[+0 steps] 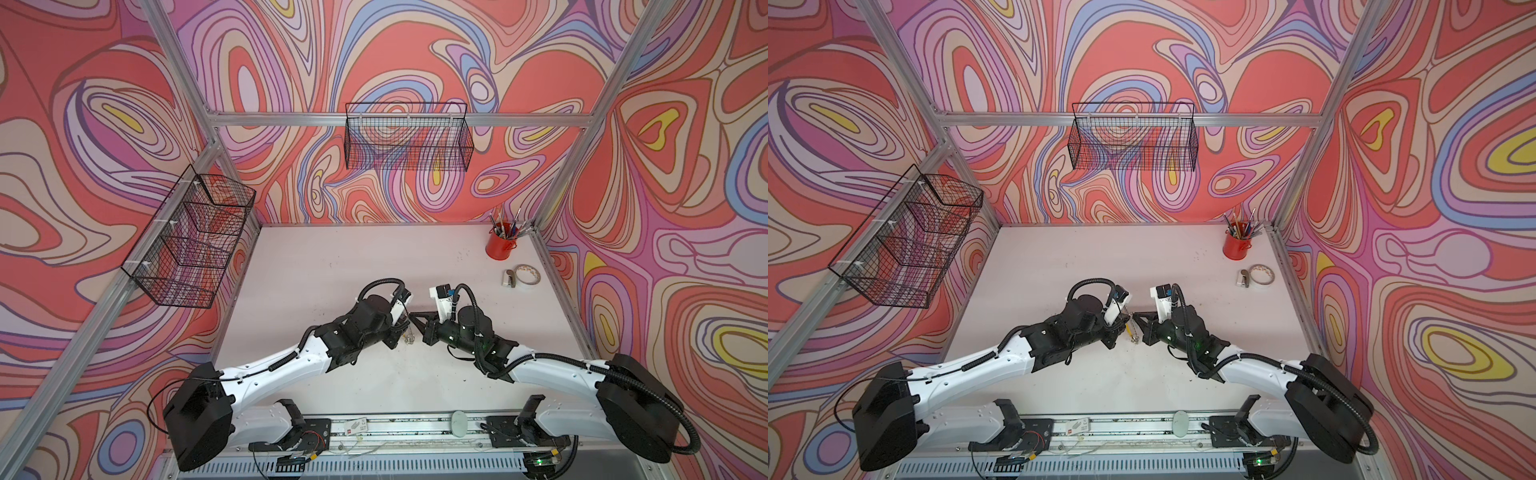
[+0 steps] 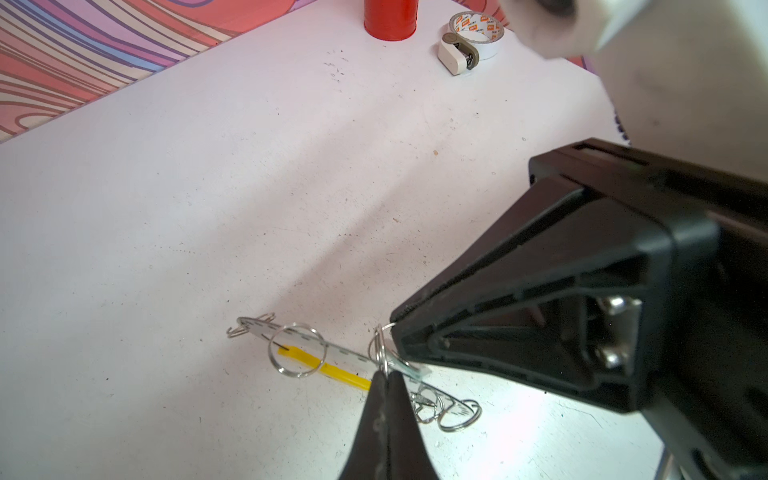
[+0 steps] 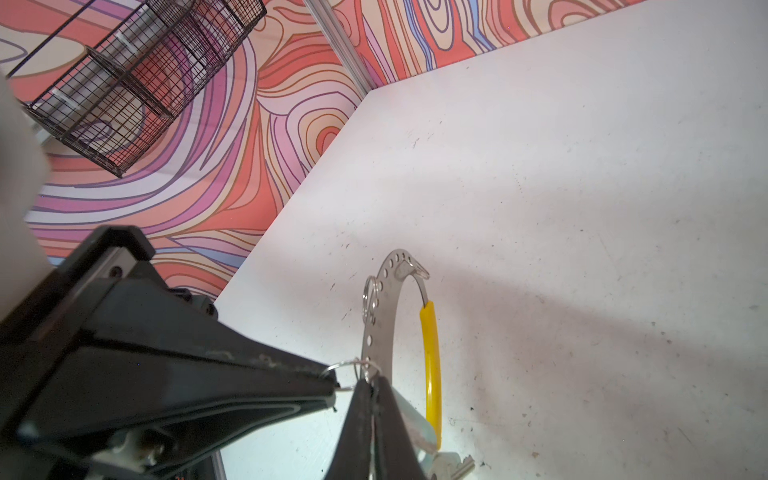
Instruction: Put the keys on the keyring
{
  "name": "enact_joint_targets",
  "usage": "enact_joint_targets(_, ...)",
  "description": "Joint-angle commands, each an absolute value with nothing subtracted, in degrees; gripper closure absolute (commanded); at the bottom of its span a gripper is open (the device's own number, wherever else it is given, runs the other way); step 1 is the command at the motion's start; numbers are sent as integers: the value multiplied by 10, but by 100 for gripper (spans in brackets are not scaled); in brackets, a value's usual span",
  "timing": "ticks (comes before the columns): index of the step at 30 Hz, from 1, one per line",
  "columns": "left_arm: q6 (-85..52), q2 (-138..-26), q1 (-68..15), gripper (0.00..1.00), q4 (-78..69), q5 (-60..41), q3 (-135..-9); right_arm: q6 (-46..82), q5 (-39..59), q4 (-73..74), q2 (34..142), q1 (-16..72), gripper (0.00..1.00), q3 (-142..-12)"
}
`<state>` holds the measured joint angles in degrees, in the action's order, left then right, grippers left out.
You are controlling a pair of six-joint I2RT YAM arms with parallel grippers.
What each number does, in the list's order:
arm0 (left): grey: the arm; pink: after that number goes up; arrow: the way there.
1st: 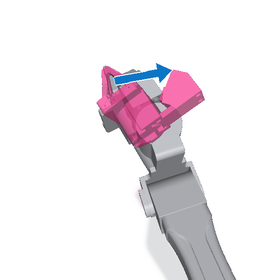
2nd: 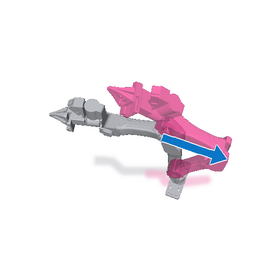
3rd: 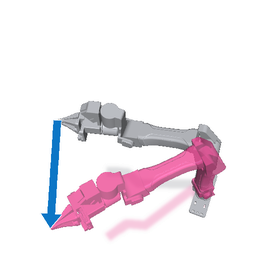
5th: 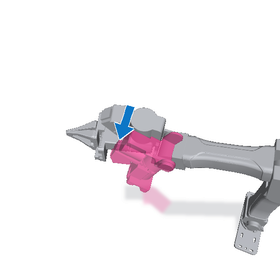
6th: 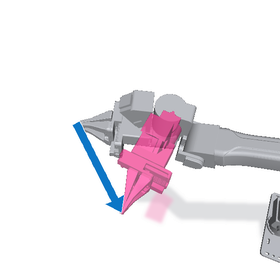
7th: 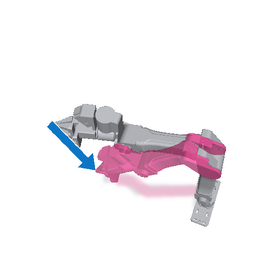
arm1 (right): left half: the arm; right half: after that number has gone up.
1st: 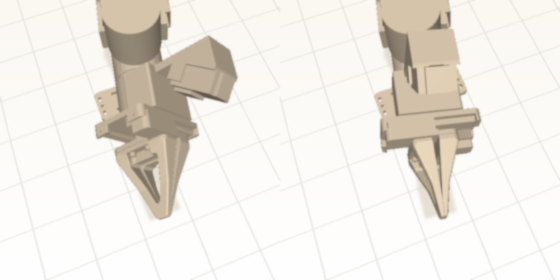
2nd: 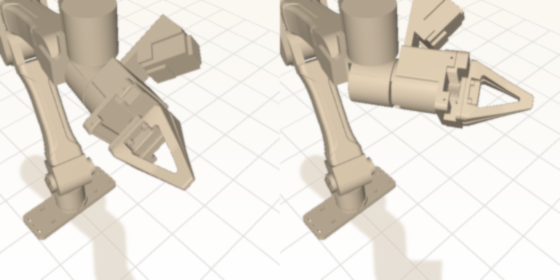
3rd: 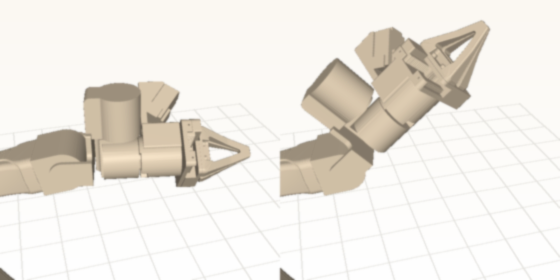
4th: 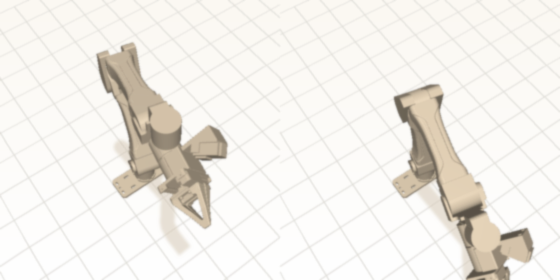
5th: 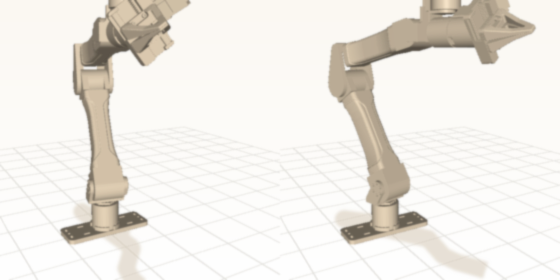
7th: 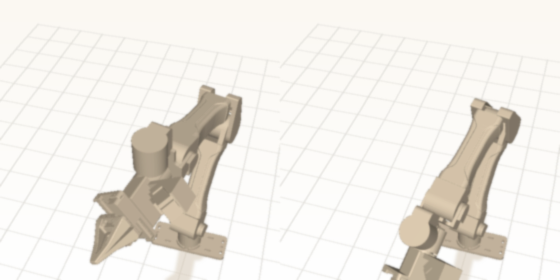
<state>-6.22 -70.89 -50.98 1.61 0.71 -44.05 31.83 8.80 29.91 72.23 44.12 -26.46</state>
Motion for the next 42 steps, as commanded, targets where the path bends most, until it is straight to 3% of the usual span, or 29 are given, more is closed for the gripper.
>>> enact_joint_targets(1,-62,-688,-516,100,-14,13,-433,332,50,284,731,439,100,-270)
enact_joint_targets(24,-74,-666,-517,100,-52,27,-389,331,32,263,719,420,100,-241)
enact_joint_targets(42,-126,-697,-499,100,17,39,-396,357,19,277,751,414,100,-179)
